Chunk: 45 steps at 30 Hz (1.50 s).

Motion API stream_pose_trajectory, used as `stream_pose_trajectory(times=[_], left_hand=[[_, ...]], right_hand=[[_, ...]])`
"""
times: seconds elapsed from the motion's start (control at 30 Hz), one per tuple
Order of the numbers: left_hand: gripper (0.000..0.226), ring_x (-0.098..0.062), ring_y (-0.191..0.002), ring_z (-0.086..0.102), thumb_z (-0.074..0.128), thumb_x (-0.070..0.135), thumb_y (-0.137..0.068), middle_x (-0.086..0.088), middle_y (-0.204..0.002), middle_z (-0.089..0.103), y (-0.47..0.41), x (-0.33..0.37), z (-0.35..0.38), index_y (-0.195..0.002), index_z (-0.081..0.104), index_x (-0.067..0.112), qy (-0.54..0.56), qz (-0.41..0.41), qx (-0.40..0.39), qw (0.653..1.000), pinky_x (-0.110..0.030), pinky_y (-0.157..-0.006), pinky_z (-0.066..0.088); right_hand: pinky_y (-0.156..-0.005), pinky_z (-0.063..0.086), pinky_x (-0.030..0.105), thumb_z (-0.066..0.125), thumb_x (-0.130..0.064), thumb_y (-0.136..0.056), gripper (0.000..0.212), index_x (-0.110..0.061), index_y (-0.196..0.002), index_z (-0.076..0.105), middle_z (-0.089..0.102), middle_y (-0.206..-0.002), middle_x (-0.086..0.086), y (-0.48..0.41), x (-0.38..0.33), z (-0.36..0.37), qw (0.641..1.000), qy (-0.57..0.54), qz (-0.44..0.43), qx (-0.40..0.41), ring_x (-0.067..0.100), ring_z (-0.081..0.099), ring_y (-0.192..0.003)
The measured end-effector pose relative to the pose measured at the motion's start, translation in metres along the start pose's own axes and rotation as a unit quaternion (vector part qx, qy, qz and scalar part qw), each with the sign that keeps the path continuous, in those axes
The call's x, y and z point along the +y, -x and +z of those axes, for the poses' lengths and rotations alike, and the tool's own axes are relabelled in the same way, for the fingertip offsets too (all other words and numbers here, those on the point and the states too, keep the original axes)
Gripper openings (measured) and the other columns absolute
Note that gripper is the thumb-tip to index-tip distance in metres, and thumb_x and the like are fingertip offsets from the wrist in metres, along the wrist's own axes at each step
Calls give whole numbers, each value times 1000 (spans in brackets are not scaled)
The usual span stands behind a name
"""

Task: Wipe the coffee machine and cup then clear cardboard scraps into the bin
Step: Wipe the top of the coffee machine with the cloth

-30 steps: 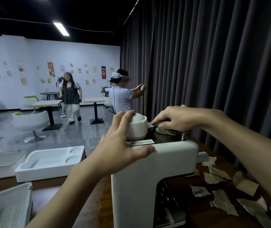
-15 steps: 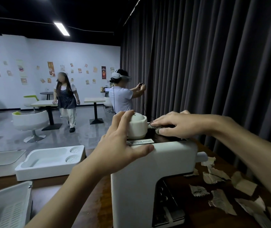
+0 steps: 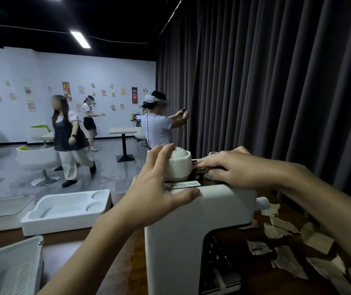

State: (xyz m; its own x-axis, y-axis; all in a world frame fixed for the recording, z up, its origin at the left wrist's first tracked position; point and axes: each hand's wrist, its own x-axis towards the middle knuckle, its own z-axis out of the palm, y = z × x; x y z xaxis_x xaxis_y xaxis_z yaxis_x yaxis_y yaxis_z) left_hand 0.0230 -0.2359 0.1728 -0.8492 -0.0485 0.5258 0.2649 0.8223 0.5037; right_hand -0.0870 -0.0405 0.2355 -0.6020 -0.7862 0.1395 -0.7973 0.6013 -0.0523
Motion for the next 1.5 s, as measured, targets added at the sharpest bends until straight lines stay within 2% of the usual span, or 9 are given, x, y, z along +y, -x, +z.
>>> stream_pose_trajectory(times=[0.2,0.37,0.57,0.7,0.87,0.93,1.07,1.37,1.5], left_hand=[[107,-17,-133,41,57,82,-63,32,-150,7,1,-2,1,-152,11,44,-5,6,-2,1000,-50,-111,38],[106,-19,-133,42,56,83,-62,31,-151,8,1,-2,3,-151,12,44,-6,7,10,1000,-50,-111,38],[105,-16,-136,38,55,85,-63,30,-151,9,-1,-3,3,-149,11,46,-15,4,14,1000,-51,-111,38],[104,-14,-137,36,55,86,-63,31,-149,10,-1,-3,4,-148,11,46,-16,7,20,1000,-51,-112,38],[105,-14,-137,37,54,87,-62,28,-150,12,-1,-3,5,-149,12,44,-15,8,21,1000,-52,-111,38],[107,-13,-137,38,55,86,-62,28,-151,12,-1,-3,4,-150,14,43,-10,8,21,1000,-51,-111,39],[108,-16,-135,40,55,86,-62,29,-151,10,-1,-2,3,-151,13,43,-9,7,8,1000,-52,-111,39],[105,-19,-133,42,56,83,-63,31,-150,8,1,-2,2,-150,10,45,-10,12,1,1000,-51,-109,41],[106,-20,-131,43,56,83,-62,31,-150,7,1,-1,4,-150,10,45,-10,7,7,1000,-51,-109,41]], right_hand=[[-97,13,38,39,-38,-103,33,-50,-131,51,62,-126,-16,-47,2,2,999,11,53,-2,13,45,-126],[-98,14,42,34,-38,-104,32,-50,-128,51,60,-123,-16,-60,-2,4,998,21,60,-9,15,45,-126],[-111,6,43,38,-36,-102,38,-47,-138,44,48,-143,-18,-26,-3,-4,999,3,29,-36,12,36,-136],[-108,7,33,39,-35,-103,38,-46,-138,44,37,-147,-30,12,-5,-4,999,22,-24,-7,-3,29,-134],[-92,7,13,45,-36,-101,35,-56,-129,47,30,-113,-59,47,-5,-6,999,-12,-46,-3,-32,19,-111],[-97,8,20,42,-37,-102,33,-52,-130,49,38,-123,-50,45,-5,-5,999,-22,-35,0,-28,23,-114],[-101,17,38,37,-37,-103,32,-42,-128,55,57,-130,-15,19,-4,-4,1000,20,14,14,3,43,-124],[-103,12,44,36,-38,-102,33,-40,-129,55,51,-116,-3,-42,4,2,996,22,82,10,7,17,-120],[-104,13,44,35,-39,-102,35,-40,-133,52,54,-132,-8,-38,2,4,997,32,67,4,12,21,-136]])
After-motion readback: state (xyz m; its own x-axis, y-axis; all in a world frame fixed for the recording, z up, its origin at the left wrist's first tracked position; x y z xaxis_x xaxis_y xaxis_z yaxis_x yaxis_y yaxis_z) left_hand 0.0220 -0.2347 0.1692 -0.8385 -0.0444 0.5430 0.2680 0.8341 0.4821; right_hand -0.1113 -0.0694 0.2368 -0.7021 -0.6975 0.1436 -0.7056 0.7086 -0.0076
